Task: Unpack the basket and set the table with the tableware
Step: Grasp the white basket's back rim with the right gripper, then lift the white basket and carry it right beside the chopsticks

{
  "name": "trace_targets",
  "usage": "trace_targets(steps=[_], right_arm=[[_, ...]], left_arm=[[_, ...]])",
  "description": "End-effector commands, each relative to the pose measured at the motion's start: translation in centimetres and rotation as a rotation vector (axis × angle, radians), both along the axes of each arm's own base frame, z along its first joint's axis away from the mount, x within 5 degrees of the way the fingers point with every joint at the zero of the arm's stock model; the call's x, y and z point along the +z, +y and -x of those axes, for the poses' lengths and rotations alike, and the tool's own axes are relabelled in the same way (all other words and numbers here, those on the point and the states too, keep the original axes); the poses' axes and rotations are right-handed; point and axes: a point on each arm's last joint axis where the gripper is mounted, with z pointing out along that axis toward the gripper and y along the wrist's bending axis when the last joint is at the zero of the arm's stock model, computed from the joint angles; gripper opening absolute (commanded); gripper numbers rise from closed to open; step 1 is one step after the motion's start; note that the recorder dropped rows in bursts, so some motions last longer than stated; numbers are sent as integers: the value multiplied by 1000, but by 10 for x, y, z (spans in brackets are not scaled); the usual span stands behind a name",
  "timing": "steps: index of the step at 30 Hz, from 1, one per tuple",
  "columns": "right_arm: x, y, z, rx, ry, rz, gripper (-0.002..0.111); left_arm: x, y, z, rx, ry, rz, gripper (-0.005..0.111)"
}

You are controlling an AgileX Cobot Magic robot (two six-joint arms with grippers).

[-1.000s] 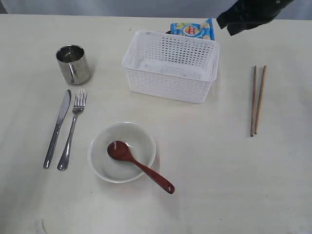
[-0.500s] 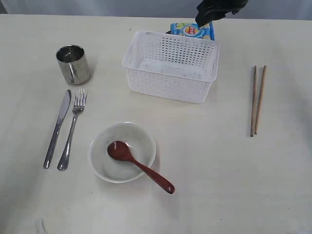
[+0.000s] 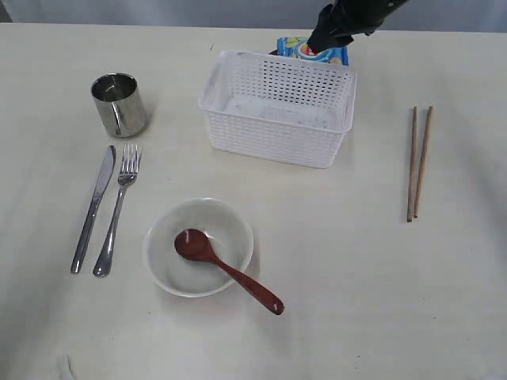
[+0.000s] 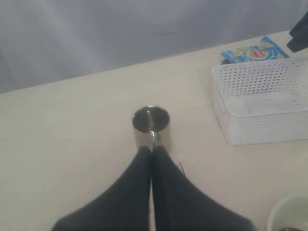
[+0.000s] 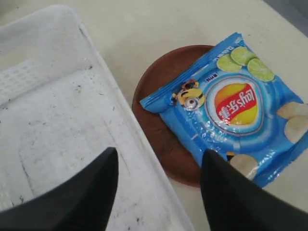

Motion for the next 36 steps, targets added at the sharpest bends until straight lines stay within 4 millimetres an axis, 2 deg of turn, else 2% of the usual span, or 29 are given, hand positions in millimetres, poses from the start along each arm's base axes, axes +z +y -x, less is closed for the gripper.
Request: trace_targets(steps=[1, 12, 15, 18, 22, 32, 36], right_arm=[[-11, 4, -5, 40, -14, -39, 50], [-49, 6, -10, 72, 41, -24, 48], [-50, 6, -10, 72, 43, -24, 30], [-46, 6, -10, 72, 35, -26, 3], [-31, 6, -9, 72, -4, -36, -1], [33, 5, 1, 79, -160, -79, -1], [56, -10, 0, 15, -246, -84, -1]], left_arm=[[-2, 1, 1, 6, 3, 2, 0], [-2, 1, 1, 6, 3, 2, 0], [-2, 1, 1, 7, 5, 2, 0], [-2, 1, 1, 7, 7, 1, 0], [-2, 1, 1, 6, 10, -5, 0], [-2, 2, 1, 7, 0, -29, 0], [-2, 2, 1, 7, 0, -29, 0]])
